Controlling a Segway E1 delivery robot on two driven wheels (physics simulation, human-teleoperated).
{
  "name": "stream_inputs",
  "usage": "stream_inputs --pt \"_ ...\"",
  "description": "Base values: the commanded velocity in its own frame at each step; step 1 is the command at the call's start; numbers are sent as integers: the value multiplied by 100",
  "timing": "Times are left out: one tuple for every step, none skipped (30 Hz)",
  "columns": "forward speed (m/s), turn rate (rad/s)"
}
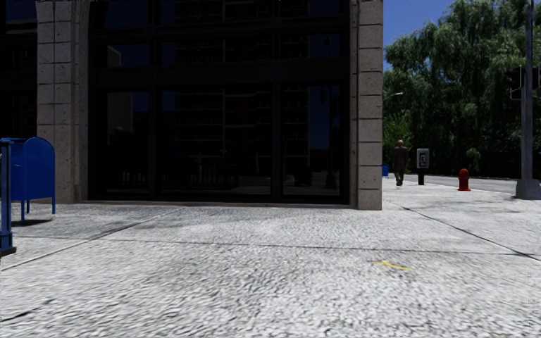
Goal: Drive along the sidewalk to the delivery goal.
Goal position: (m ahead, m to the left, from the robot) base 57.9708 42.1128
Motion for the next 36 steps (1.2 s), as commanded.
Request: stream_inputs --pt "83 -10" --pt "83 -1" --pt "83 -1" --pt "84 0" --pt "89 0" --pt "99 0" --pt "99 0" --pt "100 0" --pt "100 0" --pt "101 0" --pt "103 0" --pt "103 0" --pt "103 0" --pt "104 0" --pt "105 0" --pt "106 0" --pt "107 0" --pt "107 0" --pt "107 0" --pt "108 0" --pt "108 -43" --pt "108 -43" --pt "108 -58" --pt "108 -78" --pt "108 -83" --pt "108 -85" --pt "108 -85" --pt "108 -85" --pt "108 -85" --pt "108 -78" --pt "108 -23" --pt "108 -7" --pt "108 -4" --pt "108 -3" --pt "108 -2" --pt "108 -2"
